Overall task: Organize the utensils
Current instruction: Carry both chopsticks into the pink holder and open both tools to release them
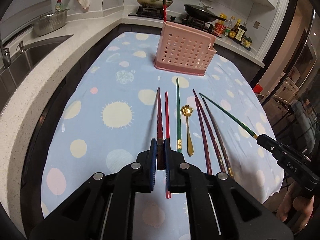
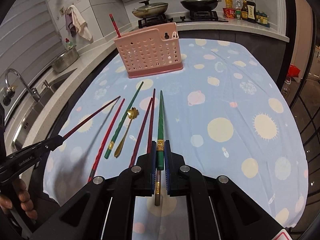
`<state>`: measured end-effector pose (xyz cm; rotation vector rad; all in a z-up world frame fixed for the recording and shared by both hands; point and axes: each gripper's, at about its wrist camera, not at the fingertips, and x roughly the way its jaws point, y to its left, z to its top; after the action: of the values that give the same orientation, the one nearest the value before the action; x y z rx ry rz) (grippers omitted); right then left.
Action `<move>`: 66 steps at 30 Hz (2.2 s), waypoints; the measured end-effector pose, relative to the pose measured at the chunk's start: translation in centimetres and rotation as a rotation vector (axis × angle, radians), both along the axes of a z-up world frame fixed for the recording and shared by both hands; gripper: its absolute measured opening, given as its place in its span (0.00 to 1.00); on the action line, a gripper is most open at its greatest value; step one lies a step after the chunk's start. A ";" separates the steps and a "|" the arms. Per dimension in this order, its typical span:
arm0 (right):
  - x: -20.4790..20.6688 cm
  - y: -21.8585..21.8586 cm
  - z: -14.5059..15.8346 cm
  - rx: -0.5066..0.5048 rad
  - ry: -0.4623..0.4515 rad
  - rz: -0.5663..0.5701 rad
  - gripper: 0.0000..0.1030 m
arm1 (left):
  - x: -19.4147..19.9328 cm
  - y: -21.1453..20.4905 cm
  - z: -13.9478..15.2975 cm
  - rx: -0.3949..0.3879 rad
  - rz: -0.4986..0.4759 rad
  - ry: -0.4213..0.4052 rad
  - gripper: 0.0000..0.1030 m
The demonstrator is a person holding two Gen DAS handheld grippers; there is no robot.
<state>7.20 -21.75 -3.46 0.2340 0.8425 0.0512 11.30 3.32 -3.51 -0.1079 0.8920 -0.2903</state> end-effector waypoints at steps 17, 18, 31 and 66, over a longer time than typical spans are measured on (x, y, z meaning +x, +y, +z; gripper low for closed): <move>3.6 -3.6 8.4 0.054 -0.191 -0.067 0.07 | 4.5 0.0 9.0 -0.037 0.035 -0.229 0.07; 3.9 -3.8 8.8 0.055 -0.202 -0.070 0.07 | 5.0 0.0 9.4 -0.036 0.038 -0.241 0.07; 8.0 -5.6 12.5 0.061 -0.299 -0.090 0.07 | 9.6 -1.2 14.6 -0.062 0.040 -0.363 0.07; 27.1 -4.5 15.6 0.124 -0.367 -0.068 0.07 | 25.6 -5.2 17.2 -0.076 0.051 -0.448 0.07</move>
<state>34.27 -26.28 12.16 0.3573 0.4658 0.0805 36.93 -1.91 13.65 -0.1293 0.4330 -0.2860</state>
